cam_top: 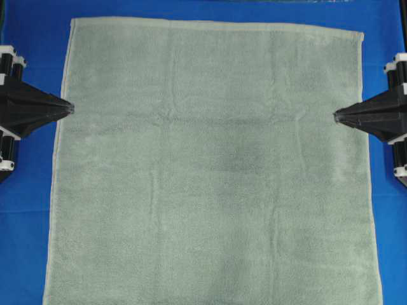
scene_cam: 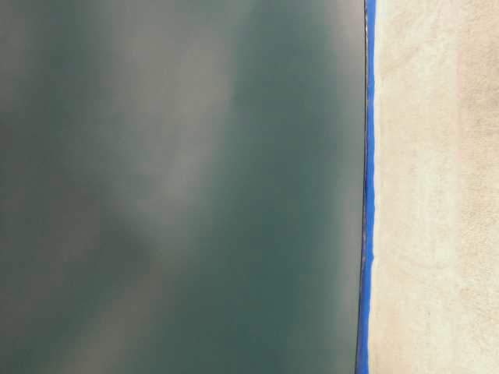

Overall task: Fold a bath towel.
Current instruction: 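Move both grippers to the far corners of the green towel and grasp them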

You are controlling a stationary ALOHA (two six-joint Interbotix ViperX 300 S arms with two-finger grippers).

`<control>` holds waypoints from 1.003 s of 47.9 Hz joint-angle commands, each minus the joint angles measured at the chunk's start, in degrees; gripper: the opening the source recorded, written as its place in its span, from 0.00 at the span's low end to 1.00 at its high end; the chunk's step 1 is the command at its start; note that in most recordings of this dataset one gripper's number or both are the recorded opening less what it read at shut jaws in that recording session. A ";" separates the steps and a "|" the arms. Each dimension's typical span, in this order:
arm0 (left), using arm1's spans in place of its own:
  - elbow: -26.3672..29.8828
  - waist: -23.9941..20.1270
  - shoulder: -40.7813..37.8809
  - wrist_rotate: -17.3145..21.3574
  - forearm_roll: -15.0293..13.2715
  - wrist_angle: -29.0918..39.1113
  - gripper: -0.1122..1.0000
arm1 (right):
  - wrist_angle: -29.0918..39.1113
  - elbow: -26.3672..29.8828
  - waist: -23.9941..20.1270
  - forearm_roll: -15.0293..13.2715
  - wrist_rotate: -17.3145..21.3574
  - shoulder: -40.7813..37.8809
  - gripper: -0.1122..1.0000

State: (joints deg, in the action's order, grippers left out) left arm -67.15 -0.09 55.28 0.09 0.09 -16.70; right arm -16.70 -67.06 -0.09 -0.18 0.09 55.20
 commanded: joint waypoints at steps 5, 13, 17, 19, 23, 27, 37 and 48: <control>3.43 -0.70 -1.85 1.23 0.44 5.98 0.10 | 3.34 3.25 4.13 -0.35 -0.88 -0.88 0.10; 8.79 -6.77 -3.60 2.46 0.53 17.23 0.10 | 23.03 10.37 13.62 -0.62 -1.85 -3.60 0.10; 11.60 -10.72 -5.27 2.81 0.53 23.20 0.10 | 32.17 13.45 18.46 -1.76 -2.29 -5.89 0.10; 12.83 -12.74 -6.42 3.25 0.62 25.93 0.10 | 36.30 14.94 21.45 -2.81 -2.55 -7.65 0.10; 15.12 -16.61 -9.23 4.31 0.79 30.76 0.10 | 40.87 16.96 25.75 -4.48 -3.25 -10.81 0.10; 17.05 -19.95 -13.18 6.24 0.88 34.80 0.11 | 44.56 18.54 29.71 -6.59 -4.13 -14.59 0.11; 20.83 -25.84 -22.68 13.27 1.14 38.58 0.43 | 50.01 22.68 37.71 -10.90 -9.84 -26.46 0.45; 24.35 -33.31 -33.49 20.92 2.20 37.79 0.89 | 50.27 28.30 42.01 -10.02 -16.79 -39.20 0.62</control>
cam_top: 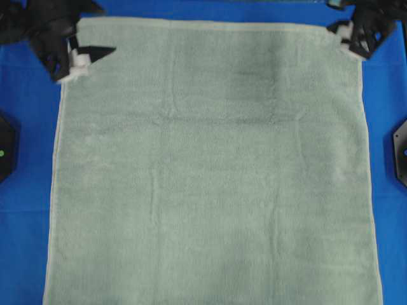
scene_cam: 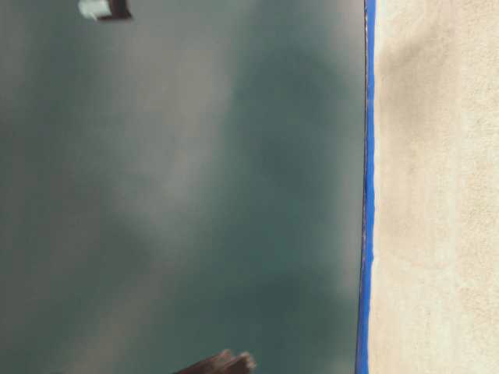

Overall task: Fold a bath towel.
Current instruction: 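Move both grippers to the far corners of the green towel and grasp them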

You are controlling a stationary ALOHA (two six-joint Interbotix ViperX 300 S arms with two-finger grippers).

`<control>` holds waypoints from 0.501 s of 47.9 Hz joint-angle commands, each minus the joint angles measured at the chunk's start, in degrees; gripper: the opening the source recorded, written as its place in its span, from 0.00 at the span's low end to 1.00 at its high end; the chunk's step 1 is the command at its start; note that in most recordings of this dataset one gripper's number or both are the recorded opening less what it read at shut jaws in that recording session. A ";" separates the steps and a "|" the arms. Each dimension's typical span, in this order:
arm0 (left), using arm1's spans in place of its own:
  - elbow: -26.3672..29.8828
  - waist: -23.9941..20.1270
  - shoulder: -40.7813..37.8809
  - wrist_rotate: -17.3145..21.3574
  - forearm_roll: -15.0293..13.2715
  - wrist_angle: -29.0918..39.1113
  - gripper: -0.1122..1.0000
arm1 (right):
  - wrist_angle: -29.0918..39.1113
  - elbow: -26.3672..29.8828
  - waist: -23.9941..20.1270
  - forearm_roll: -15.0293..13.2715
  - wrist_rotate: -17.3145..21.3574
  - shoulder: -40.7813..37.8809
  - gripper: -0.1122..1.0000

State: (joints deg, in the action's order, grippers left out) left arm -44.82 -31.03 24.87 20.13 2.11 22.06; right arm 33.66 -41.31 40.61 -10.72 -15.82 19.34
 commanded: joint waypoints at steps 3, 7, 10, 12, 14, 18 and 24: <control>2.29 -3.87 -6.50 1.76 0.18 -1.85 0.88 | -0.26 3.25 2.29 0.88 -1.85 -6.94 0.62; 2.37 -5.89 -11.51 2.29 0.18 -3.96 0.87 | -1.14 3.52 3.69 0.97 -2.90 -12.30 0.63; 2.37 -7.47 -15.82 2.46 0.18 -6.50 0.88 | -2.72 3.43 4.75 0.97 -3.34 -15.29 0.63; 2.37 -8.35 -18.19 2.72 0.18 -8.09 0.88 | -3.96 3.34 5.54 0.97 -3.60 -17.05 0.63; 2.37 -9.14 -20.57 2.90 0.18 -9.58 0.88 | -5.54 3.25 6.33 1.05 -3.96 -18.81 0.63; 2.55 -10.37 -25.58 3.69 0.18 -12.13 0.88 | -7.47 2.81 7.21 1.05 -4.04 -21.01 0.63; 3.08 -11.51 -29.88 4.75 0.18 -14.24 0.88 | -9.05 2.55 8.00 1.05 -4.13 -23.82 0.63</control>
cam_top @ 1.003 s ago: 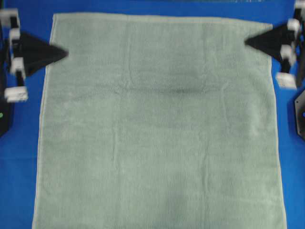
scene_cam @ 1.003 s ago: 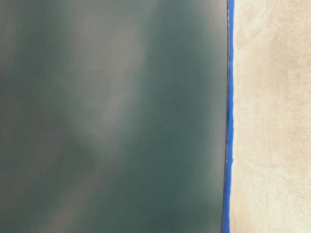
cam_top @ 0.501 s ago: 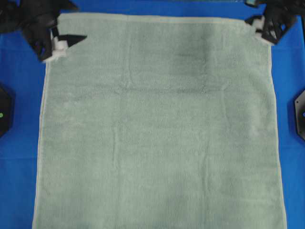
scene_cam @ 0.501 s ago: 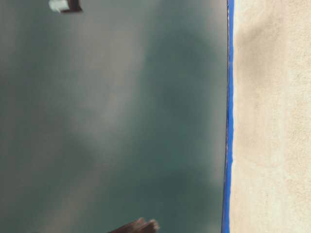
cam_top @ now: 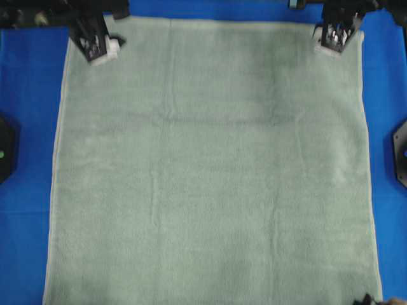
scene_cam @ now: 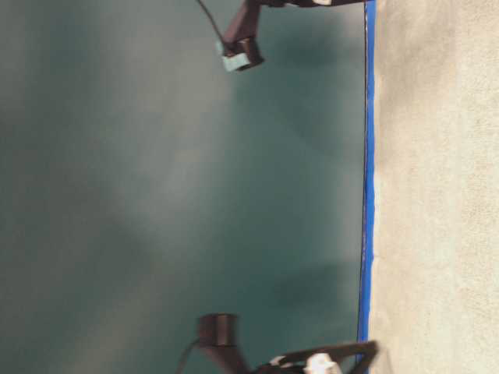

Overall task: Fold a bath towel.
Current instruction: 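Move both grippers to the far corners of the green towel and grasp them, then lift the far corners with both grippers and fold them toward the near edge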

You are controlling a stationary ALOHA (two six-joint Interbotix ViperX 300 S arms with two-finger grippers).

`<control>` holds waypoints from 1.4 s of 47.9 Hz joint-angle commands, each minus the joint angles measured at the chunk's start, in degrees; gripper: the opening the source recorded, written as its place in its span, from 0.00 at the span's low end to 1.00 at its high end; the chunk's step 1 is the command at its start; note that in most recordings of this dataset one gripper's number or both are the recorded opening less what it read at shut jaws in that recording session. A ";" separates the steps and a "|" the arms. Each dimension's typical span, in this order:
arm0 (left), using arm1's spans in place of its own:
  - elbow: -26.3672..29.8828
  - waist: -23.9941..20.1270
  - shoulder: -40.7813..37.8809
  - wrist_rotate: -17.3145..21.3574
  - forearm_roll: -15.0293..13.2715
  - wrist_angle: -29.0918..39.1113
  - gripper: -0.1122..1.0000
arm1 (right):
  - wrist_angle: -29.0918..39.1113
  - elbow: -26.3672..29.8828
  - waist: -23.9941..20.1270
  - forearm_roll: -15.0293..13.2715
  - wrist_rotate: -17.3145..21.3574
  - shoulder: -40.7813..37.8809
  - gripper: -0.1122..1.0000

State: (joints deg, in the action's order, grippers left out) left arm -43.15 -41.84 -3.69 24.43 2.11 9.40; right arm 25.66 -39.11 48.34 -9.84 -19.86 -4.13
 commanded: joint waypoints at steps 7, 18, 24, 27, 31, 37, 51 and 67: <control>1.58 -0.97 -2.37 0.70 0.18 -2.37 0.87 | -2.29 -0.09 0.44 0.26 -0.09 -2.29 0.63; 1.58 -0.88 -2.55 -1.49 0.00 0.70 0.67 | -5.10 -1.32 0.53 1.49 0.00 -2.72 0.56; 1.32 -1.05 -2.72 -1.93 -0.09 2.29 0.34 | -5.19 -1.93 0.53 2.02 0.09 -2.55 0.27; 1.14 -1.32 -2.64 -3.34 -0.09 2.29 0.21 | -5.19 -2.20 0.53 2.55 0.09 -2.37 0.16; 1.05 -1.49 -2.46 -5.01 -0.09 2.37 0.13 | -5.19 -2.55 0.53 2.99 0.18 -2.20 0.16; 1.32 -1.49 -2.11 -4.13 -0.09 3.34 0.13 | -5.01 -2.55 0.53 3.16 0.70 -0.97 0.16; 6.42 -1.32 9.58 -2.29 0.00 17.14 0.13 | 1.67 -1.58 -1.14 3.60 1.49 14.33 0.16; 6.59 0.35 14.24 -2.11 0.09 22.50 0.13 | 4.31 -3.96 -2.81 6.42 1.93 22.32 0.16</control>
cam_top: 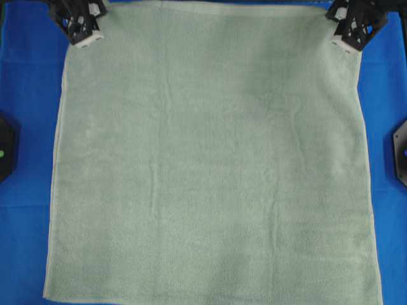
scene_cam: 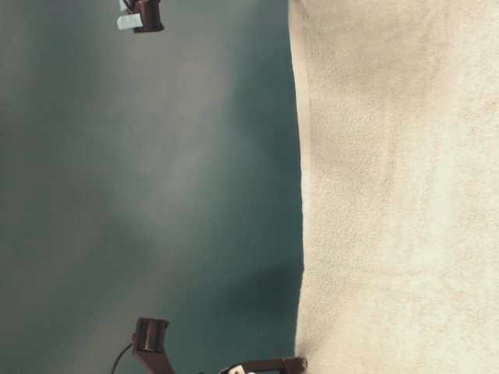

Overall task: Fold a bath towel.
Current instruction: 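Lift the far corners with both grippers and fold them toward the near edge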

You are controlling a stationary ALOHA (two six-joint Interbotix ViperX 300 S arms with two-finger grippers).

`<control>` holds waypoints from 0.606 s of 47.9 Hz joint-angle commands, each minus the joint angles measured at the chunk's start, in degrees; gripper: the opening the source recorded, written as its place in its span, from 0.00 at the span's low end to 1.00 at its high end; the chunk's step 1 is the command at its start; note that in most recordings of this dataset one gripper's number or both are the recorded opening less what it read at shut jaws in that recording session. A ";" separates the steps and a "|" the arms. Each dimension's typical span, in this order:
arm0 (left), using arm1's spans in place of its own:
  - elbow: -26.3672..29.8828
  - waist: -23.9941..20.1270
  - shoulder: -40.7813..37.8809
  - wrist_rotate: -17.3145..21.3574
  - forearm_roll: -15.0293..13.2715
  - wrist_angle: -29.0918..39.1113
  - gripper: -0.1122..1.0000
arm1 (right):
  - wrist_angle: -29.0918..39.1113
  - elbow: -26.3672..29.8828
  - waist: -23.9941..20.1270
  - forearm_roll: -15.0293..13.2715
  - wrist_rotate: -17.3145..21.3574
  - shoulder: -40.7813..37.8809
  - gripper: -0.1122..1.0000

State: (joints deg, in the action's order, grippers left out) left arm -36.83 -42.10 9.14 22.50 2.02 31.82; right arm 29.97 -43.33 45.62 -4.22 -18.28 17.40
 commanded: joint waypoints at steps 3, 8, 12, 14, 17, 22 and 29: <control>-0.09 1.41 1.67 -1.14 0.18 0.18 0.13 | 0.00 0.09 -0.44 1.14 1.05 0.79 0.16; -1.93 3.96 2.64 -3.34 0.18 1.32 0.13 | 1.14 -0.44 -2.99 1.49 2.81 1.05 0.16; -3.87 7.47 3.87 -5.98 0.09 2.11 0.13 | 3.25 -1.49 -6.59 1.85 5.36 1.85 0.16; -5.10 9.76 4.66 -7.82 0.18 2.29 0.13 | 4.39 -2.29 -8.96 2.02 6.94 2.64 0.16; -7.12 13.80 6.06 -11.16 0.09 2.37 0.13 | 5.71 -4.04 -13.97 2.37 10.81 4.13 0.16; -10.55 21.80 8.53 -14.68 -0.53 2.46 0.13 | 6.59 -6.50 -23.38 2.46 18.46 6.68 0.16; -14.50 36.21 11.43 -25.22 -1.58 1.93 0.13 | 6.59 -8.35 -40.69 2.37 33.40 8.61 0.16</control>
State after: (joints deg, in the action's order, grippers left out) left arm -50.80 -11.51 18.72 0.97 0.79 34.10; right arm 36.65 -51.94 12.74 -1.93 10.37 24.79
